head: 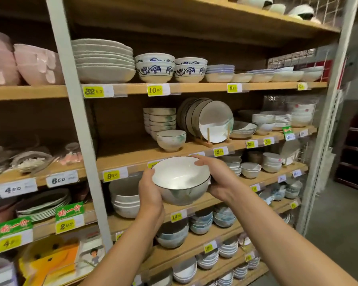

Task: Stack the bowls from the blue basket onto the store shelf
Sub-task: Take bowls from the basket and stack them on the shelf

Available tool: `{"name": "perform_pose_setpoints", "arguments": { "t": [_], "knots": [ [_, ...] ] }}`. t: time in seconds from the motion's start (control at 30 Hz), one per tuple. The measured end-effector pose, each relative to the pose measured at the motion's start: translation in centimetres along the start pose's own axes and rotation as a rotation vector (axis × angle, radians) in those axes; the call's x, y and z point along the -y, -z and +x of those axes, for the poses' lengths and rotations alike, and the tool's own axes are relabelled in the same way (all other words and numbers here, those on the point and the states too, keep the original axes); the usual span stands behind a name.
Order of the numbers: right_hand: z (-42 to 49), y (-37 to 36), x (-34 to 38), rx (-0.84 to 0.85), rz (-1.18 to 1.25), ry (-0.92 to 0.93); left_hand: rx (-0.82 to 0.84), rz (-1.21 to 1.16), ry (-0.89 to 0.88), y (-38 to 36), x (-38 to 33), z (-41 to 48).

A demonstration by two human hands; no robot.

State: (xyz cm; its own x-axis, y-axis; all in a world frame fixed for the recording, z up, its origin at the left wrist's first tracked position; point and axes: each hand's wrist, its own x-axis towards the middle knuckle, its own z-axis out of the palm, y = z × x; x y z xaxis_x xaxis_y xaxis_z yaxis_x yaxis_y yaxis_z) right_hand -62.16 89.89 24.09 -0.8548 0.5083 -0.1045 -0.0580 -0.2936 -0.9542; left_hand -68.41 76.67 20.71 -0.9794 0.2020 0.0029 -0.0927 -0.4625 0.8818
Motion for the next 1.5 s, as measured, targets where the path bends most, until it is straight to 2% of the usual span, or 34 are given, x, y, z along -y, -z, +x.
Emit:
{"name": "perform_pose_setpoints", "arguments": {
  "t": [0.23,0.4,0.73,0.93,1.07,1.17,1.23,1.33,1.4,1.5],
  "knots": [
    [4.8,1.8,2.8,0.056,0.044,0.044,0.012,-0.065,0.019,-4.8,-0.3,4.1],
    [9.7,2.2,3.7,0.078,0.026,0.062,0.026,-0.078,-0.04,-7.0,0.2,8.1],
    [19.2,1.8,6.5,0.022,0.018,0.093,0.029,-0.002,-0.018,-11.0,0.8,15.8],
    [22.5,1.5,8.5,-0.016,0.099,0.079,0.039,0.033,-0.071,-12.7,-0.4,18.8],
    [24.2,0.6,9.2,-0.035,0.113,0.08,0.041,0.01,-0.187,-13.6,0.9,18.8],
    [24.8,-0.5,9.0,-0.034,0.133,0.087,-0.019,-0.01,-0.218,-14.9,2.4,18.0],
    [25.2,-0.8,8.2,0.014,0.158,0.094,-0.116,-0.037,-0.234,-15.2,1.9,18.6],
    [26.3,-0.5,8.1,0.197,0.095,0.153,-0.218,-0.03,-0.218,-14.7,0.2,20.3],
    [27.2,-0.4,9.0,0.309,0.029,0.157,-0.216,-0.06,-0.169,-14.1,-0.8,21.3],
    [28.4,-0.1,10.0,0.453,0.103,-0.005,-0.118,-0.053,-0.104,-13.8,-1.5,21.9]
  ]
}}
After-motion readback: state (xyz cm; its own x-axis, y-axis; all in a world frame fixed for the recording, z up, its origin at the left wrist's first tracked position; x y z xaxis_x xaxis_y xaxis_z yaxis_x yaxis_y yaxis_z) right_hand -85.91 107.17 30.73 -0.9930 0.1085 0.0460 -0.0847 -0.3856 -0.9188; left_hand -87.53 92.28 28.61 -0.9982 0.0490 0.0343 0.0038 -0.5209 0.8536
